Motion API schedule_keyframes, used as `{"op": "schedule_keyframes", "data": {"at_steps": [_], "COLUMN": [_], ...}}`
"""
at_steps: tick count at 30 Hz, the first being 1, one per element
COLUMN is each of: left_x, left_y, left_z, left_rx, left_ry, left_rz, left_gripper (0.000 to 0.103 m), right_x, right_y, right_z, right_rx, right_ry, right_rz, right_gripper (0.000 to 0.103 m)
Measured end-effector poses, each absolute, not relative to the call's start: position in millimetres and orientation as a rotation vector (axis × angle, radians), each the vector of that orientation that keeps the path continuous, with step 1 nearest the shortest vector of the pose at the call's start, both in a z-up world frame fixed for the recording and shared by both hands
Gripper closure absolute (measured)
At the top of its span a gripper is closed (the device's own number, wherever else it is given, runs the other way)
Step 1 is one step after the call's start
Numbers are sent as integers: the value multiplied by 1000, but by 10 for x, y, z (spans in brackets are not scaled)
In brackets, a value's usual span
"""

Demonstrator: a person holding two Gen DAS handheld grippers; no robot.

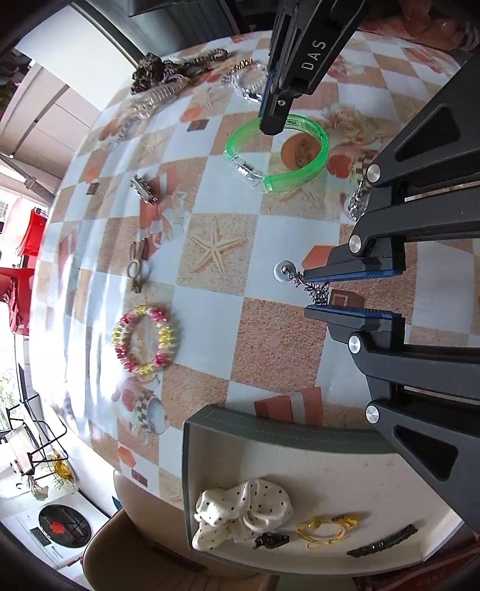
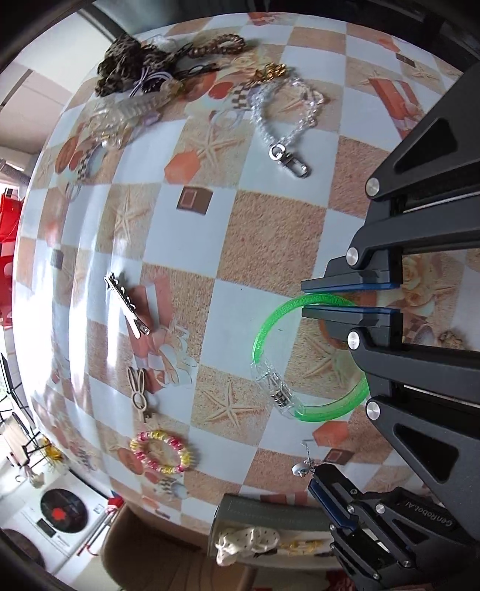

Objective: Organize jewelry
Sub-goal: 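Lift the keychain charm with the left tool while the right tool grasps the green bangle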

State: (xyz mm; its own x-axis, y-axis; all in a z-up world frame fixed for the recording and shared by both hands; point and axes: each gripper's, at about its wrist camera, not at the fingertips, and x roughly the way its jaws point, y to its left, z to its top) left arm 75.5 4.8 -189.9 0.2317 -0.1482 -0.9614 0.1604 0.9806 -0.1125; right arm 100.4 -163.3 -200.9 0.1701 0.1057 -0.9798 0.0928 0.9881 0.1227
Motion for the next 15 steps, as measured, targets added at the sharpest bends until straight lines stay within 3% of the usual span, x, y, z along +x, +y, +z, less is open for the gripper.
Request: {"op": "schedule_keyframes", "data": {"at_steps": [15], "left_x": [468], "left_y": [175], "left_z": [-1294], "left_rx": [-17], "left_ry": [1250], "left_rz": [-252], "left_gripper": [88], "right_x": [707], "right_y": [-1906], "right_z": [-1606], "right_rx": [233], "right_ry": [1374], "right_rz": [33], "right_gripper": [97]}}
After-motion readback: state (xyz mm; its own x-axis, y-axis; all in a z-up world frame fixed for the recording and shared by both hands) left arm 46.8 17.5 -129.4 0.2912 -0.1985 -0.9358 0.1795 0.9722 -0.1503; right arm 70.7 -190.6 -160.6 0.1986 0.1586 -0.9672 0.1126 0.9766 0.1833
